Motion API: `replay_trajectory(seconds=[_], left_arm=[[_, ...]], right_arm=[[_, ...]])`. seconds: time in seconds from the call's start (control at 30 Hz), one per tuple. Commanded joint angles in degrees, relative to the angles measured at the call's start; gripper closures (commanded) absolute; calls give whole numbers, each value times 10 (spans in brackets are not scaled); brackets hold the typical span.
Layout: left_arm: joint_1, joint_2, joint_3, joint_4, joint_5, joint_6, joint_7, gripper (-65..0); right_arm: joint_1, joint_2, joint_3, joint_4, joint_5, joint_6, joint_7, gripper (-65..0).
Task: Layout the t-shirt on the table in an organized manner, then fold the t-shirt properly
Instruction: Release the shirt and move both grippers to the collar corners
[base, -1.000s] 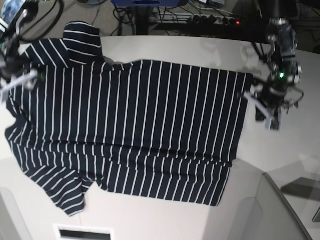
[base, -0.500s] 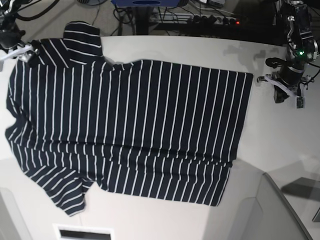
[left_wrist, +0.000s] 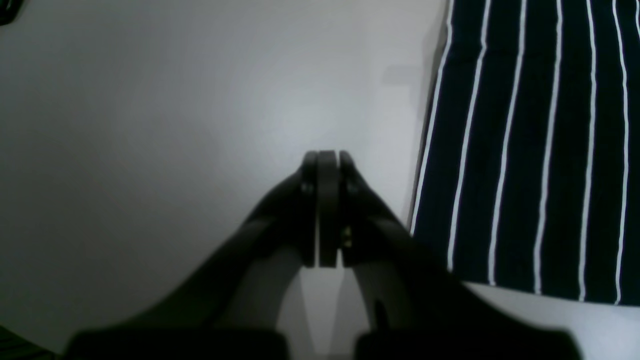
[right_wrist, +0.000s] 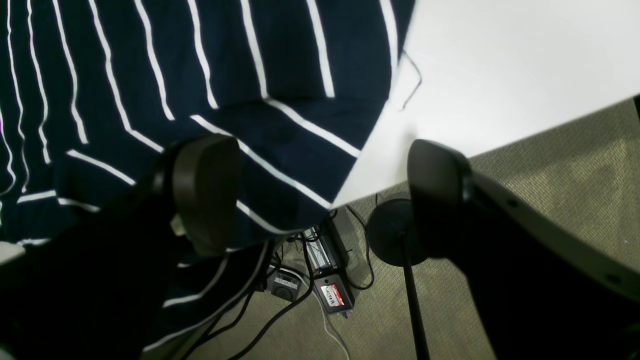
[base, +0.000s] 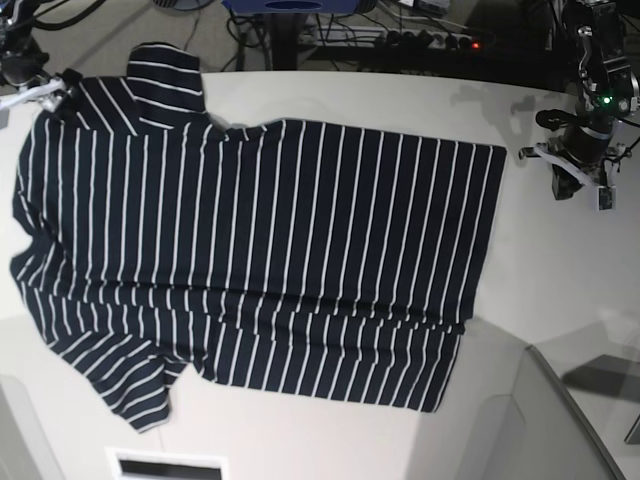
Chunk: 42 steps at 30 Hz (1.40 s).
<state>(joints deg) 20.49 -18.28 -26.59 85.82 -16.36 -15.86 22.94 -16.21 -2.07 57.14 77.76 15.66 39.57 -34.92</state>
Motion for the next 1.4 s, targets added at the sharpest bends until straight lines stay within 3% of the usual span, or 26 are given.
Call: replay_trajectory(seconds=[0.0,0.6,0.7,0.8,1.0,1.1,1.27,1.37], left_arm=[[-1,-9,-4,8,-3,3,-13,0],[-1,-9,-5,7,-4,3,-12,0],[-1,-8,-5,7,-4,3,-12,-146],[-1,-8,-5,7,-4,3,-12,-247],[-1,-8,-6,7,-4,3,-12,-257],[-1,-8,-6,7,-4,3,-12,-257],[-4,-8,-6,-6,-6,3,-12,-257],[-6,-9,-6,-24,-43,3,-12,-260]], right_arm=[[-1,5,1,8,6,4,9,-494],[-1,-23,-1,13,4,4,-60,-494],[-4,-23,-29,13,5,4,-60,-494],[-16,-24,-69,13,7,4,-57,-494],[-15,-33,-77,10,7,4,-55,-491],[-15,-31,-77,9,7,4,-55,-410],[-15,-30,-77,9,6,4,-55,-174],[-15,-30,-77,9,5,4,-55,-12]])
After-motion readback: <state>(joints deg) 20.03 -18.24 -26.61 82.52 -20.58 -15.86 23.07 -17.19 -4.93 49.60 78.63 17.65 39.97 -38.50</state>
